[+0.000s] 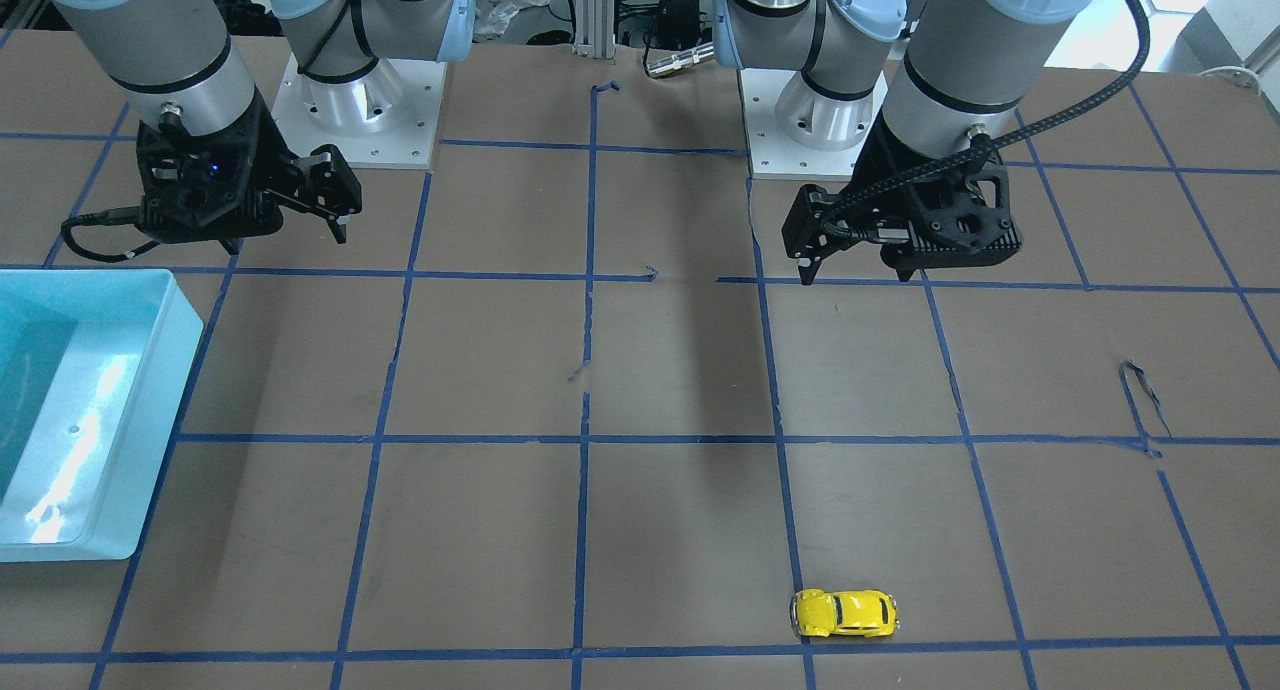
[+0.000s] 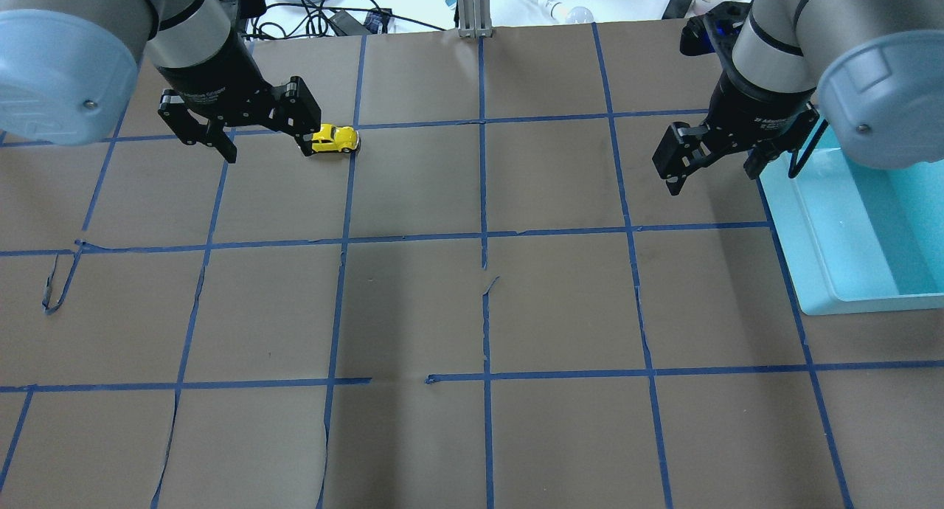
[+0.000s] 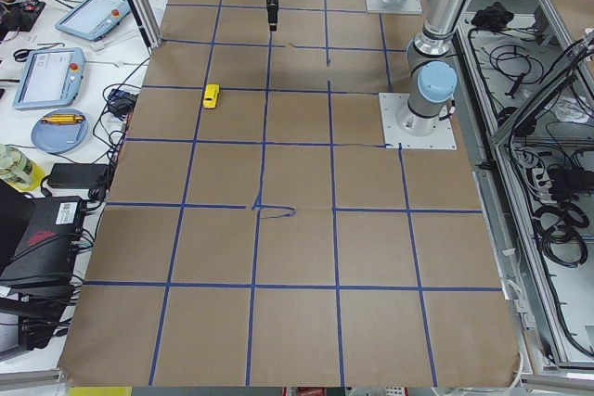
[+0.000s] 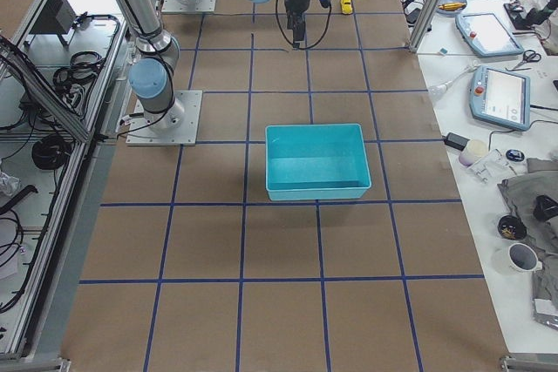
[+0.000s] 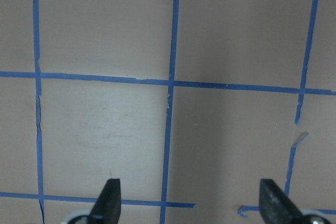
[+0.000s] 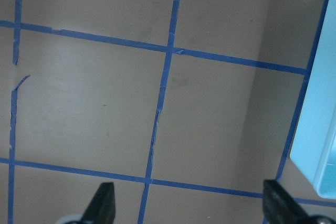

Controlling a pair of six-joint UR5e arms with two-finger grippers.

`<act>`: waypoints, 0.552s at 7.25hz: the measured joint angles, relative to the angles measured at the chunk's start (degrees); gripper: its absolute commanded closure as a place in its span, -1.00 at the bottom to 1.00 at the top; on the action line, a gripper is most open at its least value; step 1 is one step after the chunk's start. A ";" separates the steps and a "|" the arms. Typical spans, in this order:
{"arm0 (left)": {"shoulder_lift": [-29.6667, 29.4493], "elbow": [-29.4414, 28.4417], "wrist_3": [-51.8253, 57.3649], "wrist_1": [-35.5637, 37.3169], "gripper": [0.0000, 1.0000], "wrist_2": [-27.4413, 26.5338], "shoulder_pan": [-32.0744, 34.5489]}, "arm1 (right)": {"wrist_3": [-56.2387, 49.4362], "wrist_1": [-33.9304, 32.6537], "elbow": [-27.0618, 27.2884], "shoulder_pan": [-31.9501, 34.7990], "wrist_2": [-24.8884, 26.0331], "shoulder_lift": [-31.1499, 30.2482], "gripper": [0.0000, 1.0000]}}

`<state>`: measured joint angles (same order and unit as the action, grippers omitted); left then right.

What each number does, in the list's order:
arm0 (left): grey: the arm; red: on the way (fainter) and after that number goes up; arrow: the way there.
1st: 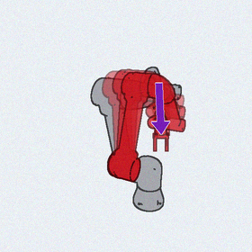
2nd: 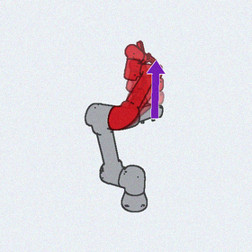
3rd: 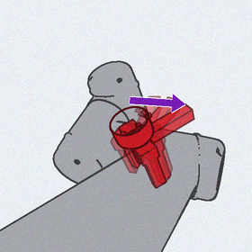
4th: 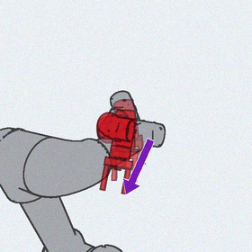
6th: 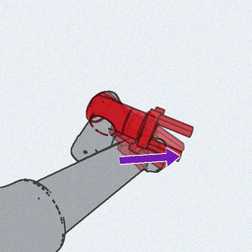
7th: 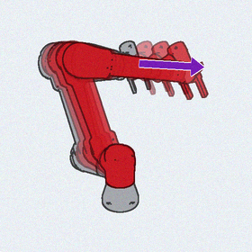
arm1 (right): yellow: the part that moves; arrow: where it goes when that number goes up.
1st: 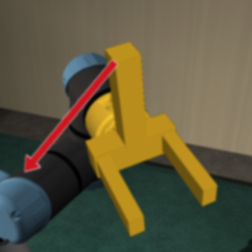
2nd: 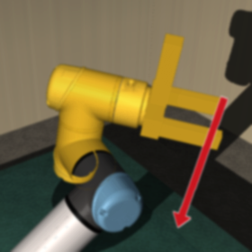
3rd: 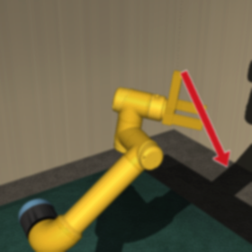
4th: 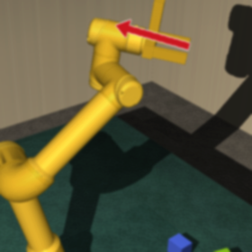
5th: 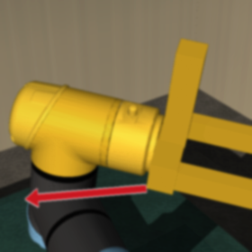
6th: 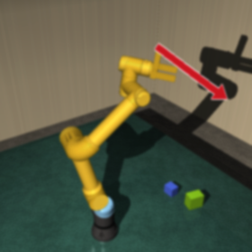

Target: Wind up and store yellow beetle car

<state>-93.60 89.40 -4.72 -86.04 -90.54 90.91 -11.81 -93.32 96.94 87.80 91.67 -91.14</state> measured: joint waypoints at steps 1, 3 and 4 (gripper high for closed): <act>-0.06 0.11 0.12 0.31 -1.00 -0.17 -0.05 | 0.03 0.01 0.00 0.00 -0.02 -0.01 -1.00; -0.09 0.18 0.24 0.53 -1.00 -0.18 -0.09 | -0.02 0.04 -0.02 0.00 -0.04 -0.04 -1.00; -0.13 0.22 0.29 0.53 -1.00 -0.17 -0.07 | -0.04 0.01 -0.05 -0.02 -0.05 -0.05 -1.00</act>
